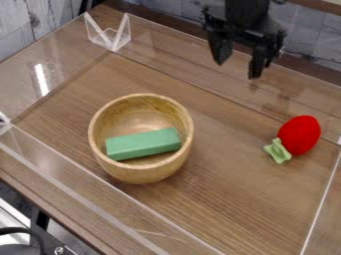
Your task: Move the red fruit to the right side of the table
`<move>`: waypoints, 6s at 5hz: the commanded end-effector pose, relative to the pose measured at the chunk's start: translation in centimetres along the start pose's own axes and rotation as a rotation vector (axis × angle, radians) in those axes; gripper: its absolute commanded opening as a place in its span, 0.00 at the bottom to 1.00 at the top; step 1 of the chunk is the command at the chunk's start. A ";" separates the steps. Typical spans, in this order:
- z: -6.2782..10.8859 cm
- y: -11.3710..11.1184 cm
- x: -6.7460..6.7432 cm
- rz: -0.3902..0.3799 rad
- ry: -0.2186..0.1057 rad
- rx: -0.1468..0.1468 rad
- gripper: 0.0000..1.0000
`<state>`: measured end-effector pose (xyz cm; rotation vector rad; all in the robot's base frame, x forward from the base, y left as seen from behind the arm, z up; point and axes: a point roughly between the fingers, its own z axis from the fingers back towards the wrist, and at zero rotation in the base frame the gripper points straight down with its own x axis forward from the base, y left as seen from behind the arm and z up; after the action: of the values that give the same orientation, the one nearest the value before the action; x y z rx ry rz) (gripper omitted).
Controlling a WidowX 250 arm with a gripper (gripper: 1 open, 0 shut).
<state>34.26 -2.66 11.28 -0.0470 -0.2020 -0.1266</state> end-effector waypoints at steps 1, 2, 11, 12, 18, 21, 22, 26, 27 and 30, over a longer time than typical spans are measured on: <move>1.7 0.4 1.0 -0.034 -0.078 0.009 1.00; 1.5 0.3 0.5 -0.061 -0.076 0.009 1.00; 2.4 10.3 0.8 -0.146 -0.111 0.096 1.00; 2.4 12.5 0.6 0.010 -0.104 0.120 1.00; 1.5 12.1 1.6 0.088 -0.146 0.151 1.00; 3.2 11.0 1.8 0.095 -0.154 0.119 1.00; 4.5 11.2 2.2 0.070 -0.161 0.117 1.00; 3.1 12.2 1.0 0.111 -0.130 0.166 1.00; 3.8 12.1 0.8 0.167 -0.139 0.171 1.00; 2.3 8.3 0.4 0.203 -0.110 0.152 1.00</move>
<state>34.99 5.32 11.61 0.0668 -0.2641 0.0856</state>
